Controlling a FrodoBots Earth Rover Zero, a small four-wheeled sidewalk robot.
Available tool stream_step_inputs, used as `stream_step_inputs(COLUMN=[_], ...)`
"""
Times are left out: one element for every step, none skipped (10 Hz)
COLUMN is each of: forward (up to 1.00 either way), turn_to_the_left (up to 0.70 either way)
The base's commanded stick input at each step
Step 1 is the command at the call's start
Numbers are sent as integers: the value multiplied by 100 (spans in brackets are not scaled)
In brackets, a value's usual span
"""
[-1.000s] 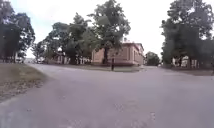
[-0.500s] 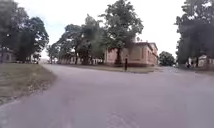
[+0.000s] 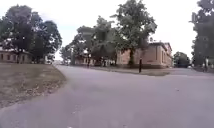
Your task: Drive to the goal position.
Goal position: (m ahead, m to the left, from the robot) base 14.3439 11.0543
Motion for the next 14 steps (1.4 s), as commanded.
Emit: stream_step_inputs(forward=[85, 85, 85, 85, 85, 85, 85, 85, 85, 85, 85, 85, 85, 85], turn_to_the_left=[-34, -34, -34, -34, -34, -34, -16, 0, 0, 0, 0, 0, 0, 0])
